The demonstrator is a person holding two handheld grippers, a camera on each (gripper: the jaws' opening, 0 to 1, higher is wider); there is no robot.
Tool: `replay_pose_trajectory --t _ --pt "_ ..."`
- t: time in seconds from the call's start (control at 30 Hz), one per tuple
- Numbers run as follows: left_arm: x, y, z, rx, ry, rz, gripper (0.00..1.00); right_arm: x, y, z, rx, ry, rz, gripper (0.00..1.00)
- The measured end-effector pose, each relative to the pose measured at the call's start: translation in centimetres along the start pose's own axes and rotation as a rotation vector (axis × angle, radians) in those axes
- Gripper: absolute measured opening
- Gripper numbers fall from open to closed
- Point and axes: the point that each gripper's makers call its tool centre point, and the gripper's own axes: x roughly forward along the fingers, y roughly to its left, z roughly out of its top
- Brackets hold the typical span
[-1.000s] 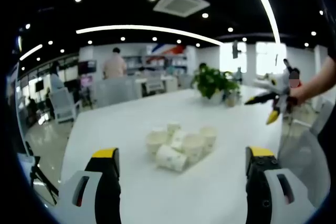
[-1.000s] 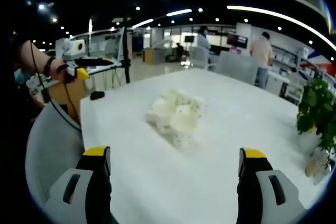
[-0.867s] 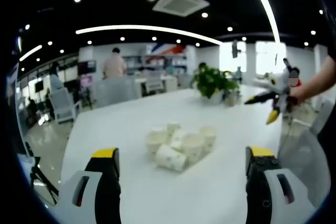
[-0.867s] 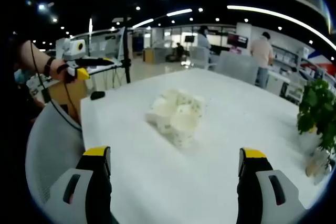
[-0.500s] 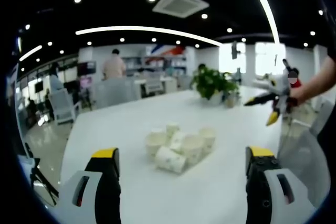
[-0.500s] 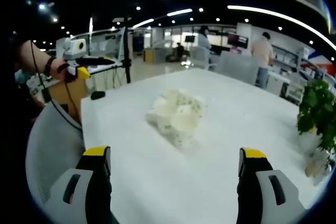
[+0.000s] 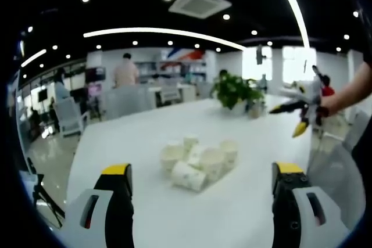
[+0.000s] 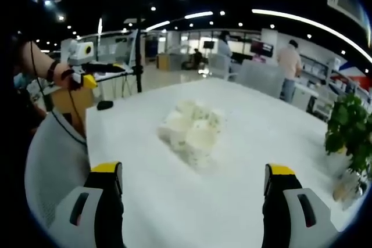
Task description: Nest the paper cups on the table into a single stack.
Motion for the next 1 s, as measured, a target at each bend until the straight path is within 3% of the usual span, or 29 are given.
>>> replay_pose_trajectory --t 0.47,1.0 --pt "0.3 -0.8 -0.6 0.005 0.013 -0.024 1.00 3.1 -1.6 -0.2 -0.089 0.039 -0.014 1.00" --pt "0.1 -0.2 -1.5 -0.034 0.022 0.007 1.00 6.2 -1.4 0.1 -0.051 0.047 0.038 1.00"
